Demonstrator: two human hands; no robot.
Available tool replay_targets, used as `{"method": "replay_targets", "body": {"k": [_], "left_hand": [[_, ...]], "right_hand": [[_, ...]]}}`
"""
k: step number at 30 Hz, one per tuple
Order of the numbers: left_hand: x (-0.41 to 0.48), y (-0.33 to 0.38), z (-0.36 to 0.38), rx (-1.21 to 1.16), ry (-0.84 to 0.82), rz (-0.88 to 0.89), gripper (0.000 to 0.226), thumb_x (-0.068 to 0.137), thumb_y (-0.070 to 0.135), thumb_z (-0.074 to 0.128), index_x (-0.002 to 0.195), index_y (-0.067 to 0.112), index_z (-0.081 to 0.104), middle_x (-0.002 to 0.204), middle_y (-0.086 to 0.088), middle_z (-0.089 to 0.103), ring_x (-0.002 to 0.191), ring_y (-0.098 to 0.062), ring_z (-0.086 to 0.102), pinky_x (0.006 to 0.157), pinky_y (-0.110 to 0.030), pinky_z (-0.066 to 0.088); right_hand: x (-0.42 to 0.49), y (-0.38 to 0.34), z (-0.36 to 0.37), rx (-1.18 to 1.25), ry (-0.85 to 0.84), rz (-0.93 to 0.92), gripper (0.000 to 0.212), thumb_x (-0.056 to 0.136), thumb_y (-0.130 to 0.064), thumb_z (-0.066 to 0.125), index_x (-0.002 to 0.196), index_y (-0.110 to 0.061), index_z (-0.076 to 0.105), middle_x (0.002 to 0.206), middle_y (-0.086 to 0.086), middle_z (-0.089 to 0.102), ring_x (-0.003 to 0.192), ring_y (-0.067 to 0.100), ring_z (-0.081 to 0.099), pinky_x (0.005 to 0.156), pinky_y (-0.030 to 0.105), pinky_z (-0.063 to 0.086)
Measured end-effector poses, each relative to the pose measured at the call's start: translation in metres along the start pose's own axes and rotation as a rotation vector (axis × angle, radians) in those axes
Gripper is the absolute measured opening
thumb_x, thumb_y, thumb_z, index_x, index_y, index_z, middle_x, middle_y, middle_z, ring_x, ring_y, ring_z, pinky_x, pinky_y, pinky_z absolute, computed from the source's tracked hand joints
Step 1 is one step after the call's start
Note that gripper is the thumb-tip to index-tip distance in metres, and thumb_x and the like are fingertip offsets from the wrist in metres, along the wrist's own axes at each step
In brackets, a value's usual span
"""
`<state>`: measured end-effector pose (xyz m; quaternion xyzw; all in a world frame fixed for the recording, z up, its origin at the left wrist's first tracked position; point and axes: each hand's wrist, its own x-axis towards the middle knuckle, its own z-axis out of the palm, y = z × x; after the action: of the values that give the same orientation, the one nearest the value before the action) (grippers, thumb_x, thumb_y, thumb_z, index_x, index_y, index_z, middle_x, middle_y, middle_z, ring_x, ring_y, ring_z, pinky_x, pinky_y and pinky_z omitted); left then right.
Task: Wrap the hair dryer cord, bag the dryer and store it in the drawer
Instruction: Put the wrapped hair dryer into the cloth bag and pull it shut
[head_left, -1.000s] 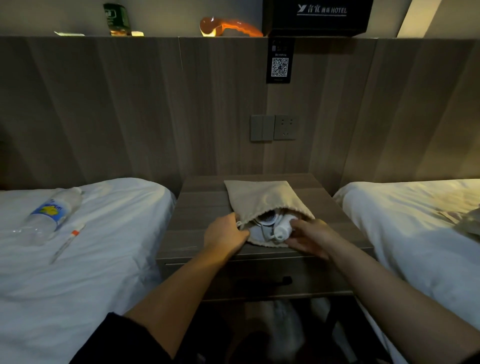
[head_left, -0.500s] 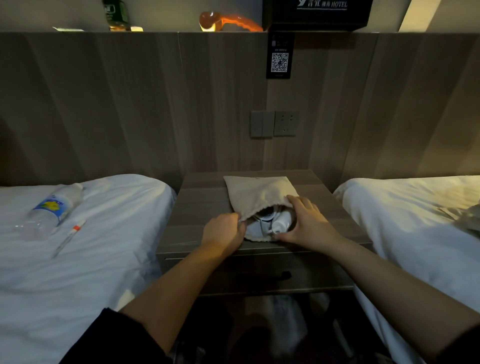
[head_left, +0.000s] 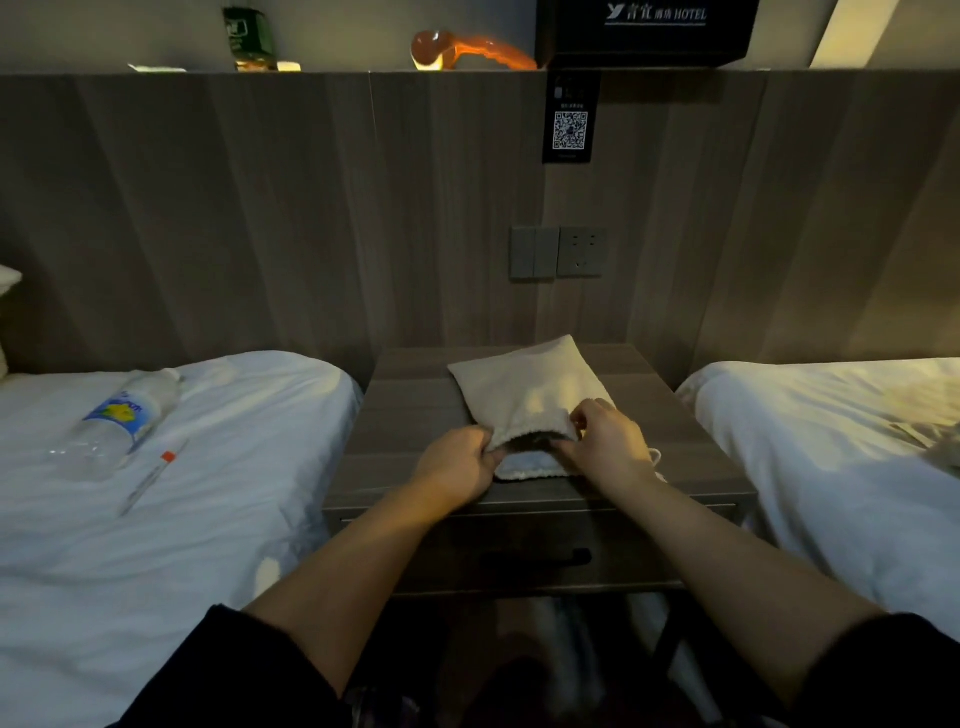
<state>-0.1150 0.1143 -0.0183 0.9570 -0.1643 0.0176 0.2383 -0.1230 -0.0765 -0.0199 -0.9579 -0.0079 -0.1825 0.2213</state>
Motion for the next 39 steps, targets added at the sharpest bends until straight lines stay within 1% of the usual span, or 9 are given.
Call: {"method": "replay_targets", "body": {"k": [4,7,10,14,17,22,26,30,39], "left_hand": [[-0.003,-0.013,-0.002,0.077,0.055,-0.069,0.036,0.093,0.040,0.046,0.069,0.013,0.051,0.072,-0.006,0.052,0.072,-0.023,0.051,0.059,-0.030,0.034],[-0.005,-0.017,-0.003,0.090,0.083,-0.076,0.040,0.091,0.048,0.046,0.065,0.018,0.044,0.068,-0.001,0.047,0.068,-0.020,0.047,0.055,-0.030,0.031],[-0.004,-0.014,-0.003,0.032,0.113,-0.049,0.032,0.091,0.047,0.048,0.076,0.019,0.049,0.076,-0.001,0.054,0.070,-0.018,0.048,0.058,-0.030,0.034],[-0.002,-0.006,-0.001,-0.036,0.172,-0.006,0.030,0.093,0.040,0.047,0.077,0.015,0.054,0.079,-0.007,0.061,0.071,-0.019,0.053,0.060,-0.030,0.037],[0.008,0.005,-0.016,-0.300,0.350,-0.026,0.034,0.091,0.036,0.052,0.065,0.015,0.049,0.061,-0.001,0.049,0.060,-0.017,0.048,0.054,-0.031,0.032],[0.033,0.020,-0.048,-0.354,0.366,0.056,0.037,0.088,0.035,0.057,0.060,0.011,0.052,0.061,-0.008,0.056,0.061,-0.021,0.052,0.057,-0.033,0.036],[0.049,0.034,-0.073,-0.534,0.528,0.018,0.041,0.088,0.032,0.057,0.051,0.019,0.047,0.054,-0.001,0.053,0.063,-0.026,0.057,0.061,-0.034,0.045],[0.059,0.047,-0.103,-0.648,0.552,0.020,0.039,0.088,0.035,0.056,0.058,0.011,0.057,0.058,-0.008,0.058,0.067,-0.032,0.063,0.068,-0.048,0.056],[0.079,0.061,-0.172,-0.777,0.552,-0.084,0.039,0.089,0.025,0.059,0.052,0.013,0.054,0.029,0.007,0.051,0.031,-0.007,0.053,0.044,-0.022,0.048]], "right_hand": [[0.001,0.016,-0.005,-0.073,-0.054,-0.048,0.064,0.073,-0.042,0.073,0.125,-0.015,0.048,0.126,0.006,0.048,0.115,0.023,0.047,0.093,0.034,0.045],[-0.003,0.035,-0.015,-0.171,-0.073,-0.013,0.077,0.074,-0.053,0.067,0.135,-0.016,0.036,0.129,0.008,0.045,0.118,0.025,0.044,0.094,0.039,0.047],[-0.003,0.051,-0.021,-0.239,-0.153,0.098,0.057,0.081,-0.053,0.057,0.122,-0.014,0.045,0.118,0.008,0.052,0.107,0.025,0.052,0.083,0.037,0.050],[-0.002,0.049,-0.025,-0.159,-0.224,0.191,0.023,0.092,-0.034,0.047,0.081,-0.018,0.059,0.074,0.000,0.059,0.072,0.018,0.059,0.060,0.028,0.044],[0.008,0.043,-0.035,-0.017,-0.035,0.220,0.036,0.095,-0.025,0.042,0.061,-0.017,0.051,0.061,0.002,0.054,0.064,0.023,0.055,0.054,0.026,0.036],[0.036,0.020,-0.066,0.081,0.084,0.161,0.041,0.093,-0.025,0.046,0.055,-0.009,0.051,0.050,0.002,0.047,0.053,0.023,0.048,0.045,0.024,0.027],[0.058,0.001,-0.098,0.183,0.154,0.134,0.048,0.093,-0.029,0.046,0.059,0.002,0.058,0.058,0.017,0.059,0.057,0.031,0.056,0.052,0.032,0.042],[0.073,-0.020,-0.129,0.246,0.174,0.123,0.052,0.094,-0.032,0.044,0.056,0.000,0.059,0.050,0.007,0.058,0.051,0.022,0.056,0.051,0.028,0.045],[0.106,-0.034,-0.184,0.230,0.201,0.136,0.045,0.091,-0.033,0.051,0.057,-0.005,0.060,0.053,0.010,0.062,0.060,0.029,0.067,0.062,0.033,0.053]]}}
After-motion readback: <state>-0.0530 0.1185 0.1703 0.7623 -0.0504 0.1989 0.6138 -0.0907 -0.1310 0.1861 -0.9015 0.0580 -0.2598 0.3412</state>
